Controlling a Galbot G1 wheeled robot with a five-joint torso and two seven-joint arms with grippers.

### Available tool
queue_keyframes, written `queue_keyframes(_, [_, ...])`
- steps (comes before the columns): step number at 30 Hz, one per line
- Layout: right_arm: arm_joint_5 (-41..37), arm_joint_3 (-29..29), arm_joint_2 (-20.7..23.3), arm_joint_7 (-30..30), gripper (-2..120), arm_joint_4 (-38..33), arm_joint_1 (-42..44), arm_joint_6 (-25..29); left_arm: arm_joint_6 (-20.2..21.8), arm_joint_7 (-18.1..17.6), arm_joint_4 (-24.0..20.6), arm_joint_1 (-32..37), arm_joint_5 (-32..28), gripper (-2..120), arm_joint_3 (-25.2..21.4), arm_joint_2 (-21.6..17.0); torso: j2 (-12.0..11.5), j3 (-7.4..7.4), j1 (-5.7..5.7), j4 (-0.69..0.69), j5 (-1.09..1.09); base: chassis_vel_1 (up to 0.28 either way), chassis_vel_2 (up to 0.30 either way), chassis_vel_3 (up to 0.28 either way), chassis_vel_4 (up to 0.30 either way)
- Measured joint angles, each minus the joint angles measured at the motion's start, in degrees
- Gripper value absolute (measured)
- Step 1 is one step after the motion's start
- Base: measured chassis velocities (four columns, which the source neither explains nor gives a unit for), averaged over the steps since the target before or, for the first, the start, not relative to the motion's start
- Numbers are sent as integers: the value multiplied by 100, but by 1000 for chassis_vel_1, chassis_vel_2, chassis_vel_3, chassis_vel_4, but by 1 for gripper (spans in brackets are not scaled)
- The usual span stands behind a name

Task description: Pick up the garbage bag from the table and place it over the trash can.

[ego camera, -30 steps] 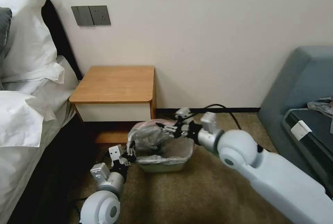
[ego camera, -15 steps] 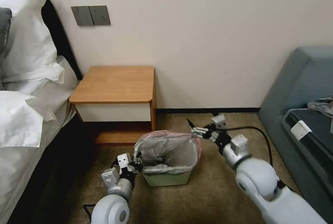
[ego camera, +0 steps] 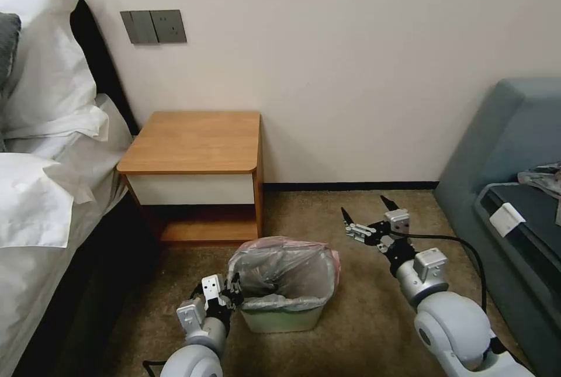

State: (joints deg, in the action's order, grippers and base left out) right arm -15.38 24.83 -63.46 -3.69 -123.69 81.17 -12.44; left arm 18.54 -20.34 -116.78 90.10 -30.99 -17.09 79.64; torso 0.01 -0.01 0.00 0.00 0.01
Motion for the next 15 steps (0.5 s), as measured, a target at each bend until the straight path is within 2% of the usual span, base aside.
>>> queue_keyframes(2, [-9,-5,-14,-1,100,-13,-16,0,-2,-20,30,9,109,19,3,17,0,0,0,0,-1,0,0,0,0])
queue_keyframes(3, [-9,-5,-14,-1,100,-13,-16,0,-2,-20,30,9,109,19,3,17,0,0,0,0,-1,0,0,0,0])
queue_keyframes(6, [-18,-53,-18,-5,100,-8,-102,-9,-11,-22,21,69,287,33,9,28,0,1,0,0,-1,0,0,0,0])
queue_keyframes(7, [-18,-53,-18,-5,100,-8,-102,-9,-11,-22,21,69,287,33,9,28,0,1,0,0,-1,0,0,0,0])
queue_keyframes(10, [-33,-85,-22,-8,100,-11,-130,-19,-84,-14,-32,154,416,47,4,12,0,1,0,0,-2,0,0,0,0])
queue_keyframes(11, [-33,-85,-22,-8,100,-11,-130,-19,-84,-14,-32,154,416,47,4,12,0,1,0,0,-2,0,0,0,0])
queue_keyframes(14, [-44,-87,-19,-8,100,-35,-114,-25,-197,51,-73,223,476,62,-18,-9,0,1,0,0,-3,0,0,0,0])
queue_keyframes(15, [-44,-87,-19,-8,100,-35,-114,-25,-197,51,-73,223,476,62,-18,-9,0,1,0,0,-3,0,0,0,0])
